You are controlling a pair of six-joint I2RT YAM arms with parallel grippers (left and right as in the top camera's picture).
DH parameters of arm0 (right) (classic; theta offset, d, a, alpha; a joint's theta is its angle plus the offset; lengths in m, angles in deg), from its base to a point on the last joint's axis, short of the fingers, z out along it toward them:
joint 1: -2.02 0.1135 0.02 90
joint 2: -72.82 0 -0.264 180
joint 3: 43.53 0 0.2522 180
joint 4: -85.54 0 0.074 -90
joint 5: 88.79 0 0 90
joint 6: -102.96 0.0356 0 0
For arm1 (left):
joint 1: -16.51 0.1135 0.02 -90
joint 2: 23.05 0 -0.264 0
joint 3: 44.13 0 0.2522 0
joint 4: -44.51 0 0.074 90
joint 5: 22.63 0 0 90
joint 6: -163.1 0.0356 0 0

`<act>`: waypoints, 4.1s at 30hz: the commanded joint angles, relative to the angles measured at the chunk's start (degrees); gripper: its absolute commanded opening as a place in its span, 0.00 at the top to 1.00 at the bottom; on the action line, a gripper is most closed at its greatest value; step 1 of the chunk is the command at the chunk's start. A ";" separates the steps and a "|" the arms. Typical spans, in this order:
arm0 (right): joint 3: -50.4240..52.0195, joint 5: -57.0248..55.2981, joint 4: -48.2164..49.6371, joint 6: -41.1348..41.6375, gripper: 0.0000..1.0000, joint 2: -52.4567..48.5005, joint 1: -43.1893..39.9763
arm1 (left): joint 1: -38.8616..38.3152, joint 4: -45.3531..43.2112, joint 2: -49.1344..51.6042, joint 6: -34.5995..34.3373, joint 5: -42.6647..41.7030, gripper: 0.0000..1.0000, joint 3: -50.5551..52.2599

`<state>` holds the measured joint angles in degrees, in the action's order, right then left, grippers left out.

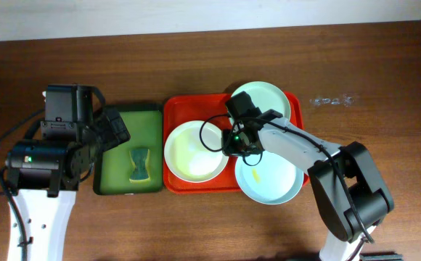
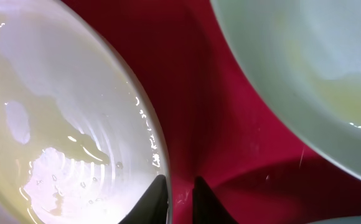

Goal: Clean dirty plates on tray and stack at the side

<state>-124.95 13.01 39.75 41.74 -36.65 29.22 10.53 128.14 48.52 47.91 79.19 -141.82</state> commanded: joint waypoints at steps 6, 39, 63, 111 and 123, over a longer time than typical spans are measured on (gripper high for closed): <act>0.39 -1.31 0.35 0.68 0.80 -0.63 0.61 | 0.13 0.13 -0.09 -0.92 -0.44 0.01 -0.61; -17.42 -6.51 -14.71 3.30 0.96 10.03 0.00 | 0.13 0.13 -0.09 -0.92 -0.42 0.01 -0.61; -17.44 -63.12 24.52 -32.81 0.96 2.27 26.99 | 0.13 0.13 -0.09 -0.92 -0.42 0.01 -0.61; -17.44 -14.84 0.76 4.74 0.96 12.68 3.48 | 0.13 0.13 -0.09 -0.92 -0.44 0.01 -0.61; -16.87 -2.75 -30.36 -2.99 0.96 15.13 -41.38 | 0.13 0.15 -0.09 -0.92 -0.44 0.01 -0.61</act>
<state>-142.13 8.39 11.99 43.94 -21.57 -5.86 10.53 128.33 48.52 47.71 79.16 -141.82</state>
